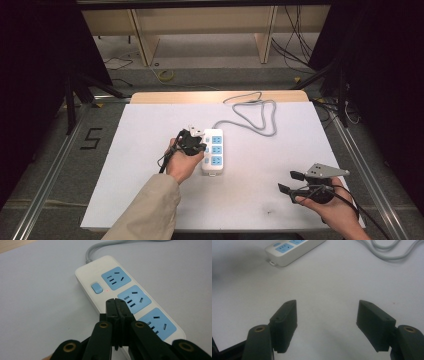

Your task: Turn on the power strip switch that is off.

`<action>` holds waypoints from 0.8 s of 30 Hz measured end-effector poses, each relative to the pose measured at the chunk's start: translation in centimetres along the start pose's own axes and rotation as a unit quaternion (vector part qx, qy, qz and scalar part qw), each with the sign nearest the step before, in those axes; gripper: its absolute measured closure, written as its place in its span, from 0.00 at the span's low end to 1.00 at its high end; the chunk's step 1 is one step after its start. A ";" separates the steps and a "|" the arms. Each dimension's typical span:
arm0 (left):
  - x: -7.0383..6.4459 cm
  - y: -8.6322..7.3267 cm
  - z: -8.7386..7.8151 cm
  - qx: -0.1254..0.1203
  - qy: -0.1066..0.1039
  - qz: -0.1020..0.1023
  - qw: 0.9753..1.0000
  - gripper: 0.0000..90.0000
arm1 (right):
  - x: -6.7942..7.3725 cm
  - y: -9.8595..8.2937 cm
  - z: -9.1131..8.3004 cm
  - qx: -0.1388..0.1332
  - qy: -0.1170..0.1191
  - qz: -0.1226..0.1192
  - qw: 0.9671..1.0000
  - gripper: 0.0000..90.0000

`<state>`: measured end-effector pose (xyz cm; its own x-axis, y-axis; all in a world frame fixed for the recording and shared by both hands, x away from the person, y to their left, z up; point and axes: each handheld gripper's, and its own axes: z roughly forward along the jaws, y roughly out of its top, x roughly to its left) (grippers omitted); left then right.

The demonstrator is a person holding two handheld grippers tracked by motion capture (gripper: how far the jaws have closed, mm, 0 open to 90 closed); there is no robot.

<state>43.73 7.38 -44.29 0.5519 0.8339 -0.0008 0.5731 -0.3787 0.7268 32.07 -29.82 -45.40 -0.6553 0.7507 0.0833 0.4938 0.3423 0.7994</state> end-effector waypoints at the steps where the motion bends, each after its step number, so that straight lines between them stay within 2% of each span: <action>1: 0.0 0.0 0.1 0.003 -0.001 0.001 1.000 1.00 | 0.0 0.0 0.0 0.000 0.000 0.000 1.000 0.37; 10: 0.1 0.1 0.7 0.006 -0.002 -0.002 1.000 1.00 | 0.0 -0.1 0.0 -0.001 0.000 0.001 1.000 0.37; 24: -0.2 0.6 1.4 0.015 -0.001 0.009 1.000 1.00 | 0.0 -0.1 -0.1 0.000 -0.001 0.003 1.000 0.37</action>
<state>44.78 6.46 -44.83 0.5627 0.8266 0.0110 0.5814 -0.4052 0.7055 31.99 -29.95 -45.45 -0.6505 0.7545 0.0867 0.4981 0.3376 0.7987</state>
